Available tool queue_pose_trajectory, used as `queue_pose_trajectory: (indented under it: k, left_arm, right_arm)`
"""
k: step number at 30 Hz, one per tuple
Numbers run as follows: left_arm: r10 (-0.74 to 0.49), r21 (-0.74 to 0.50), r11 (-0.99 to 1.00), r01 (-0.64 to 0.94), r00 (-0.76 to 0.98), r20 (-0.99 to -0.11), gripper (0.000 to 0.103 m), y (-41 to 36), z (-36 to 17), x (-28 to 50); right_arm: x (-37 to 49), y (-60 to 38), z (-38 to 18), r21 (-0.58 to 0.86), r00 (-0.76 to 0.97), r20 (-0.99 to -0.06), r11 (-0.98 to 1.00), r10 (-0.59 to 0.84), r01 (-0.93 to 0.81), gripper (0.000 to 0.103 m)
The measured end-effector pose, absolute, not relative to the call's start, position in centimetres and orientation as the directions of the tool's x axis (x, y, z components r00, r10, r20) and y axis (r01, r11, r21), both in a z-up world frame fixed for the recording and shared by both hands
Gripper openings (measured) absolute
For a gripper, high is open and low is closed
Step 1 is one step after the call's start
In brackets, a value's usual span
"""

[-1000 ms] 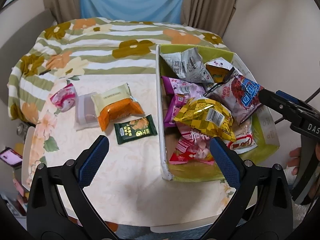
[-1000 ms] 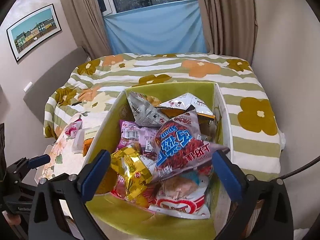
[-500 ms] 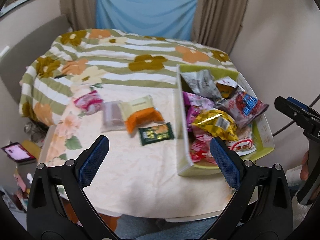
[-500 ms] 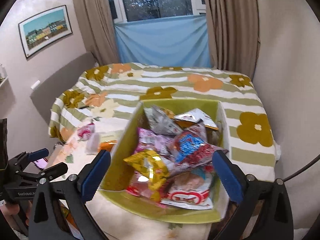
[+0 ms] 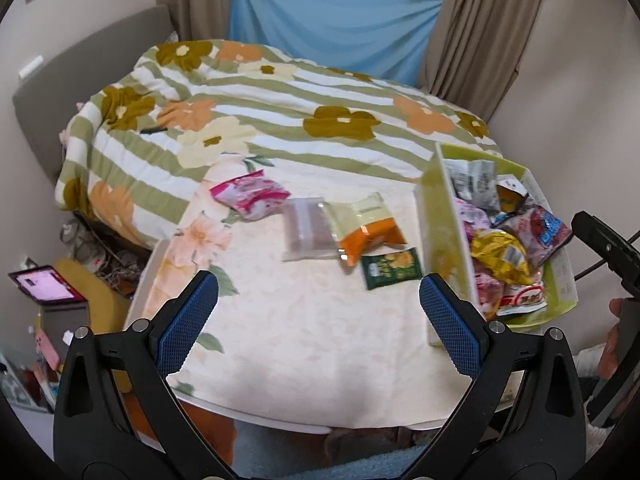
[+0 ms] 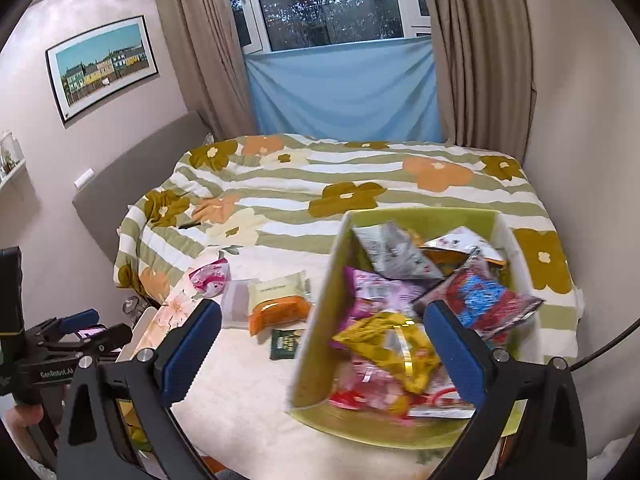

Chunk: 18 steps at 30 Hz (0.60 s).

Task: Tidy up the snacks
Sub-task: 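Reach toward the remaining bags on the table with both grippers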

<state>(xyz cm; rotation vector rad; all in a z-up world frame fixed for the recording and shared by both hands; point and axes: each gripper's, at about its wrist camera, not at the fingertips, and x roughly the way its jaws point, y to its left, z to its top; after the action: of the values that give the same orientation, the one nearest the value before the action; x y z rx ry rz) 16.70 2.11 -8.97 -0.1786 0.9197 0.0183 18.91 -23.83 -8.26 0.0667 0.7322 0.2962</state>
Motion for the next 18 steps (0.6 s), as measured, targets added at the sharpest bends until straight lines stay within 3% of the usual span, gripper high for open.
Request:
queue_pose_trajectory:
  k: [18]
  left_arm:
    - [-0.211,-0.217,0.975,0.049,0.508,-0.835,0.1,14.9,-12.7,26.1]
  right_arm:
    - [23.9,-10.4,-12.7,0.192,0.643,-0.738,0.977,0.204,-0.09,0.101]
